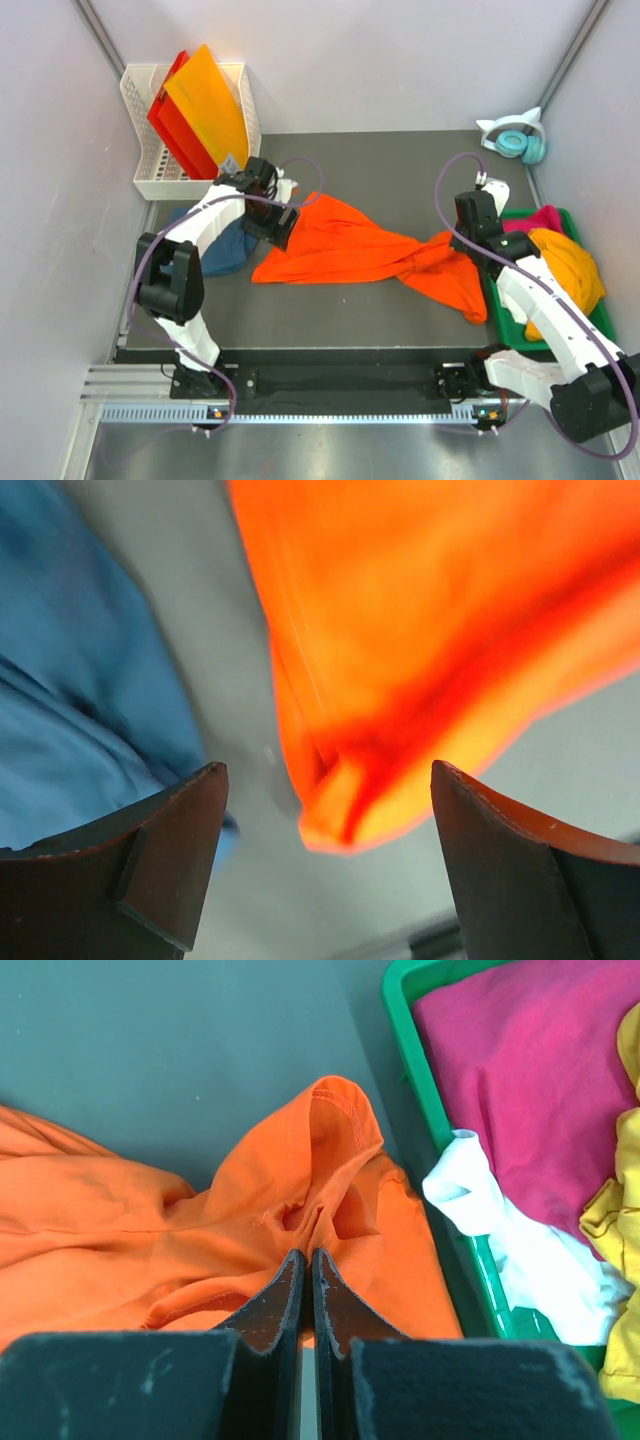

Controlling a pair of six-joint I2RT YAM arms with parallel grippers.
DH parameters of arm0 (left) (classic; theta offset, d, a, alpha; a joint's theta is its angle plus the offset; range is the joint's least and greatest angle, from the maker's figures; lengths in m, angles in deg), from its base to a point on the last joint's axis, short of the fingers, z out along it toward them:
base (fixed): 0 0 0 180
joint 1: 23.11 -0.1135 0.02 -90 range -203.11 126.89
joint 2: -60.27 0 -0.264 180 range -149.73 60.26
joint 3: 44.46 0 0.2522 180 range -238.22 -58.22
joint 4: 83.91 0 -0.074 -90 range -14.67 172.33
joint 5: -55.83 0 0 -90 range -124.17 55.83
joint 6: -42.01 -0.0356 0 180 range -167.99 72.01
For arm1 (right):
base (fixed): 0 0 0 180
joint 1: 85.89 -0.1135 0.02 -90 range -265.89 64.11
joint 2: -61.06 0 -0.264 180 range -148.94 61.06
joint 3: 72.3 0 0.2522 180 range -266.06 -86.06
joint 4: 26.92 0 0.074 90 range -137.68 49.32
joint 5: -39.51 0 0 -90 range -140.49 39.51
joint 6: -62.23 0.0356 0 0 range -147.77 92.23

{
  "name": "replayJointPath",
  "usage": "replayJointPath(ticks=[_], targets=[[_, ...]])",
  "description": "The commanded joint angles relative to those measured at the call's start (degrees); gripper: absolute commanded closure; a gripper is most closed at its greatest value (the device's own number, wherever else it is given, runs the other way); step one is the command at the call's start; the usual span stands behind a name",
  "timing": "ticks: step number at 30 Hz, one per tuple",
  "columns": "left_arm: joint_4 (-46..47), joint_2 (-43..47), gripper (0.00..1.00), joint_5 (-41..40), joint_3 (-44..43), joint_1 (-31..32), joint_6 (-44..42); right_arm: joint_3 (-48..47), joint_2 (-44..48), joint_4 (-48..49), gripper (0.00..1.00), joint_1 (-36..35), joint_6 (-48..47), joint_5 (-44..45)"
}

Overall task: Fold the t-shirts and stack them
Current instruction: Flatten the tshirt out

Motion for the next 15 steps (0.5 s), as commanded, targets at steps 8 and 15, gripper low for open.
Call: replayJointPath(ticks=[8,15], targets=[[14.8,-14.6,0.29,-3.1,-9.5,-0.3,6.7,-2.0,-3.2,2.3,1.0,0.3,0.4,1.6],[19.5,-17.4,0.3,-6.7,-11.8,-0.5,7.4,-3.3,-4.1,1.9,1.0,0.3,-0.2,2.1]])
